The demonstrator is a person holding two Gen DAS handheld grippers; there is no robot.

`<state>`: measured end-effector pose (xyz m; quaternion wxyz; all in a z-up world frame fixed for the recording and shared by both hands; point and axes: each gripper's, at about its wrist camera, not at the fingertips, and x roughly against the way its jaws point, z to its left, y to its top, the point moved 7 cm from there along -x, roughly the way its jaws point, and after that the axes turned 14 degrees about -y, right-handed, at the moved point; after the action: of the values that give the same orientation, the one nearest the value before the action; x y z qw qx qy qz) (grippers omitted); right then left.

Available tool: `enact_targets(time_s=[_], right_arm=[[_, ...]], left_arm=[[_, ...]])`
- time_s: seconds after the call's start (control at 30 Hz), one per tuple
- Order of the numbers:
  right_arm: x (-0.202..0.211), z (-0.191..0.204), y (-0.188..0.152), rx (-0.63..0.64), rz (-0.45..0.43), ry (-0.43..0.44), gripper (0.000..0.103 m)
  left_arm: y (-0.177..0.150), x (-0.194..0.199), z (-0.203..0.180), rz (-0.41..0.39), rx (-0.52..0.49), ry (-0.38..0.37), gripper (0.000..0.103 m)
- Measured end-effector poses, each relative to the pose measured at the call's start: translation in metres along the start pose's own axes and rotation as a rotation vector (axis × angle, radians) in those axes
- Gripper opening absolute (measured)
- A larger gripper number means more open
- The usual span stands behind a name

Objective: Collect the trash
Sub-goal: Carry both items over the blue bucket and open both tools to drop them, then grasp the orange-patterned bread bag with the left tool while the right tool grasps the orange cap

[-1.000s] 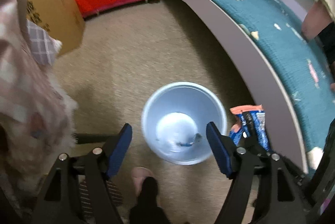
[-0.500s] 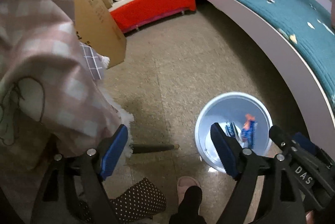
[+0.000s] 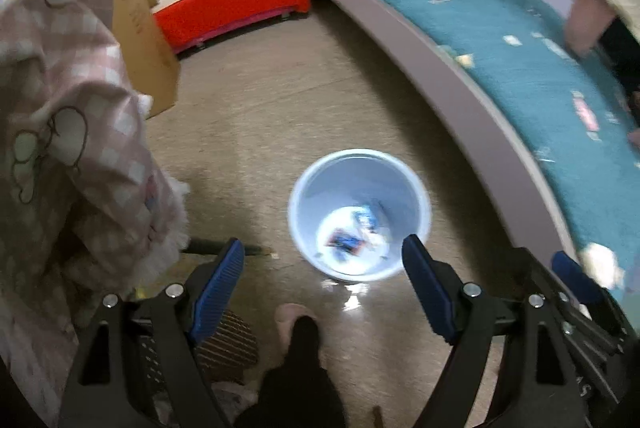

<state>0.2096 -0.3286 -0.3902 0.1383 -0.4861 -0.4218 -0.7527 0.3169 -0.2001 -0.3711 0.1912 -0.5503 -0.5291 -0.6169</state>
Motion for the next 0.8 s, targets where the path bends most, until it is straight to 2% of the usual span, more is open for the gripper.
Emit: enact_targets(time_s=[0.1,0.2,0.27,0.47,0.63,0.8], right_arm=[[0.031,-0.015,0.005,-0.054,-0.033,0.032,0.078],[0.064,-0.018,0.012,-0.081,-0.085,0.064,0.078],[0.09,-0.017,0.018,-0.079,-0.132,0.074,0.078],[0.158,0.0,0.03,-0.063,-0.248,0.143,0.078],[0.198,0.041,0.03,-0.01,-0.305,0.252,0.078],[0.207,0.097,0.018,0.104,-0.31,0.299,0.078]], left_arm=[[-0.002,0.026,-0.023,-0.043,-0.027,-0.027,0.079],[-0.001,0.051,-0.041,-0.079,-0.051,-0.085,0.079],[0.003,0.078,-0.051,-0.136,-0.073,-0.095,0.08],[0.008,0.155,-0.055,-0.269,-0.08,-0.157,0.079],[0.008,0.218,-0.033,-0.383,-0.111,-0.103,0.08],[0.003,0.265,0.022,-0.474,-0.121,0.07,0.084]])
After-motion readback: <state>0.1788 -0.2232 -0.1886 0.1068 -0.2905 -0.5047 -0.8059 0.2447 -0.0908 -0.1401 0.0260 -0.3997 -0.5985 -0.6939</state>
